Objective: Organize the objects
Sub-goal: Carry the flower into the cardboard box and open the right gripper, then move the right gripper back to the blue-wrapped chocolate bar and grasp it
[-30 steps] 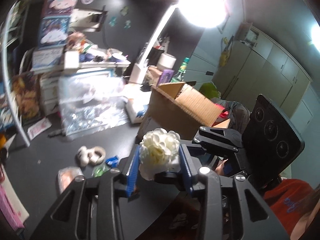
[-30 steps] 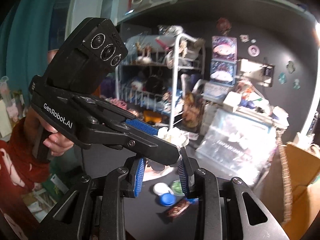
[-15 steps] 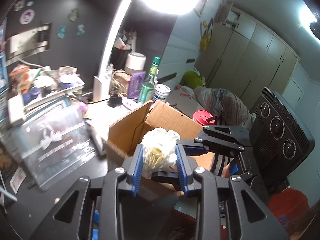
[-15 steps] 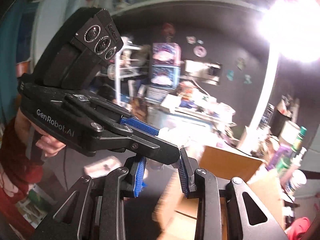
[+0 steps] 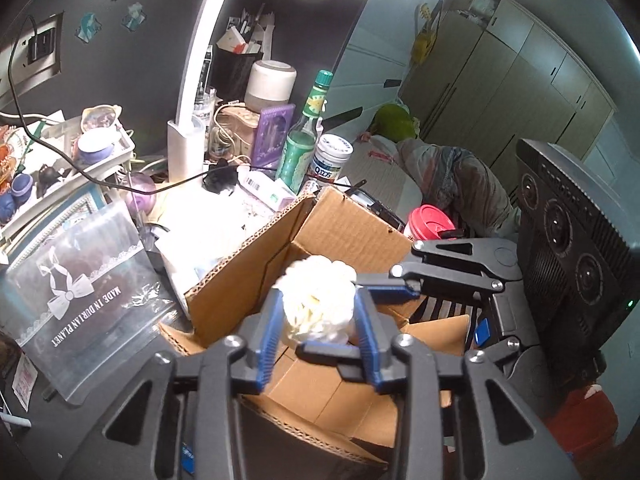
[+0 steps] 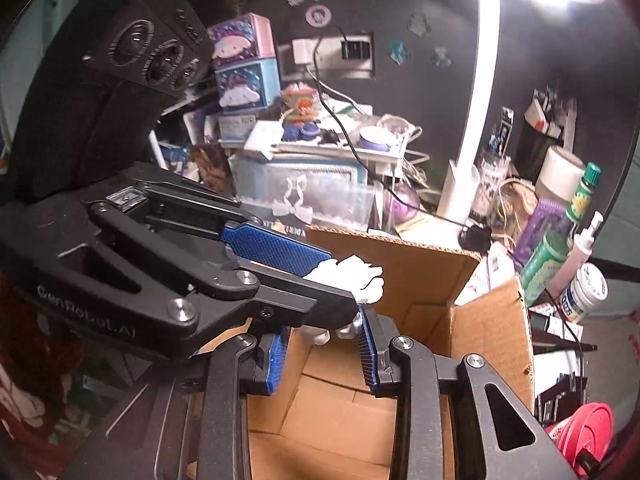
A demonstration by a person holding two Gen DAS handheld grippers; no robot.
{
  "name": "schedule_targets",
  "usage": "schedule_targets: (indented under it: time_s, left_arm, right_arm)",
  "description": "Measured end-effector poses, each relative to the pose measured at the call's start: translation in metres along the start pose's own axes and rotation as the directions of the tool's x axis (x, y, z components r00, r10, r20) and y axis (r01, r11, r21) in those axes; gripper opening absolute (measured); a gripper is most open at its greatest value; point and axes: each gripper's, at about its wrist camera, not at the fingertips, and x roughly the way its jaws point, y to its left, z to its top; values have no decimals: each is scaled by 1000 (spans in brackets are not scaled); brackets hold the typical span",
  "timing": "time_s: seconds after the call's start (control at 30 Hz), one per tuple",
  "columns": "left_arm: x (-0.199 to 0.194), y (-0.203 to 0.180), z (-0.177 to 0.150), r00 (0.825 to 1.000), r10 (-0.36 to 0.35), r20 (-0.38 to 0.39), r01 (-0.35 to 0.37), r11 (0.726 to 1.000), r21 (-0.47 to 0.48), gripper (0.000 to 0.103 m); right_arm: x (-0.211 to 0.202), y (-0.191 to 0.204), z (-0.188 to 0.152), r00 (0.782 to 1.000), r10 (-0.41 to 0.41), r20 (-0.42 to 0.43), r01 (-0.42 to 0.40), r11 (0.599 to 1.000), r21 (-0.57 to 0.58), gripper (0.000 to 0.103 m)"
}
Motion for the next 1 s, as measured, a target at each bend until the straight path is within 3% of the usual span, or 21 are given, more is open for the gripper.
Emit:
schedule_targets:
  time_s: [0.1,0.23,0.3,0.4,0.47,0.6,0.73,0.83,0.9,1.0]
  left_arm:
    - [-1,1,3,999,36,10,-37,999,12,72]
    - [-25,3,1,996,74,58,-75,997,15,76]
    - [-47,5,-4,989,99,107,-100,995,9,88]
    - [-79,12,-16,963,186,194,-188,982,-8,99]
    - [-99,21,-29,941,242,237,-240,970,-37,101]
    - [-131,45,-67,905,316,285,-295,948,-115,102]
    - [-148,66,-110,856,417,306,-379,908,-177,102]
    - [-150,80,-144,832,462,308,-408,885,-223,102]
    - [-147,88,-165,815,488,311,-429,870,-243,102]
    - [-140,93,-193,804,509,307,-441,857,-266,102]
  right_arm:
    - [5,-4,2,999,-25,-28,25,1000,5,59]
    - [3,-1,1,998,-61,-24,61,998,-12,60]
    - [-2,4,0,999,-46,-7,46,999,-11,60]
    - [-11,23,2,999,-34,39,36,998,-45,60]
    - [-17,42,3,998,-5,70,10,997,-76,60]
    - [-20,93,2,986,130,105,-115,984,-138,60]
    - [-6,135,-10,970,226,93,-207,962,-177,60]
    - [14,159,-27,952,301,61,-289,945,-155,60]
    - [32,168,-39,947,318,41,-310,942,-130,60]
    - [60,174,-58,964,263,26,-259,960,-106,59]
